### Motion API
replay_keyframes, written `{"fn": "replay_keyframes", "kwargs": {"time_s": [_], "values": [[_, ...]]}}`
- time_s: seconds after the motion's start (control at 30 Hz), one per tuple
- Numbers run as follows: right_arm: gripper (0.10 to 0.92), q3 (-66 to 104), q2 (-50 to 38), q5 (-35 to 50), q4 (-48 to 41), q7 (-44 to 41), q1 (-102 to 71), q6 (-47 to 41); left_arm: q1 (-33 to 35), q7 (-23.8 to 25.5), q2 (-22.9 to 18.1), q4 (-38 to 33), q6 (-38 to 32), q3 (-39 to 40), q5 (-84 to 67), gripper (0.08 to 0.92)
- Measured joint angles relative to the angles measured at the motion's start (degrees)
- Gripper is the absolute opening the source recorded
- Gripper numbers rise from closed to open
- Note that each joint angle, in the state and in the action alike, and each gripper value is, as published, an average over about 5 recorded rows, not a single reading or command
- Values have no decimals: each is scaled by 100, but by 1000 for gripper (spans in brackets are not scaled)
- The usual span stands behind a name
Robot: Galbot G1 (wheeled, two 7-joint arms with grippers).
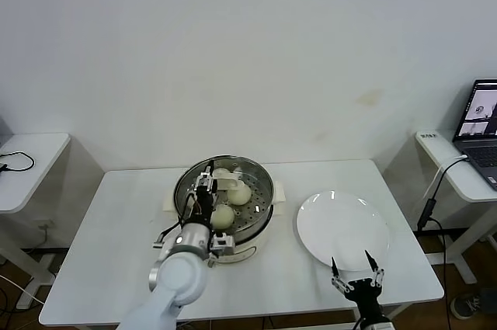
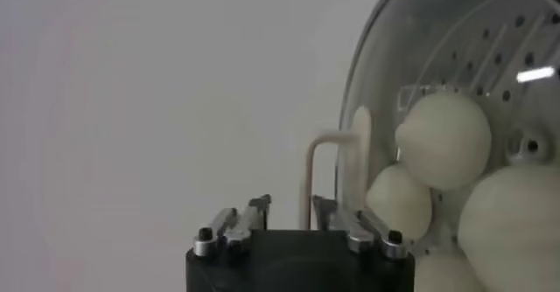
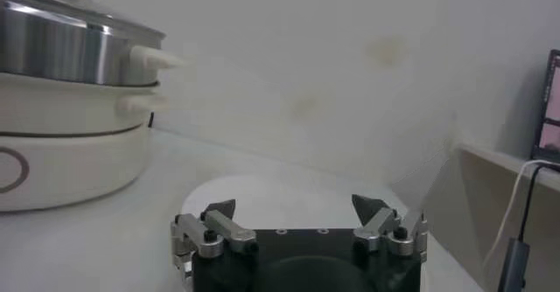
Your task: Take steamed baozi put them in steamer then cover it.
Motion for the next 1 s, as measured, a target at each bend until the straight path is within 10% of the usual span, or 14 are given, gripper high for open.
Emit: {"fn": "replay_keyframes", "kwargs": {"time_s": [0.3,1.0], "values": [[823,68,-100,99,-6,-13,-85,39,1045,-491,211,-1106,-345,-333,-631,811],[823,-106,-301,417,324,-147,-296,-80,3717,-2388,-29,-1562,-2615,-2614,-6804,823]]}}
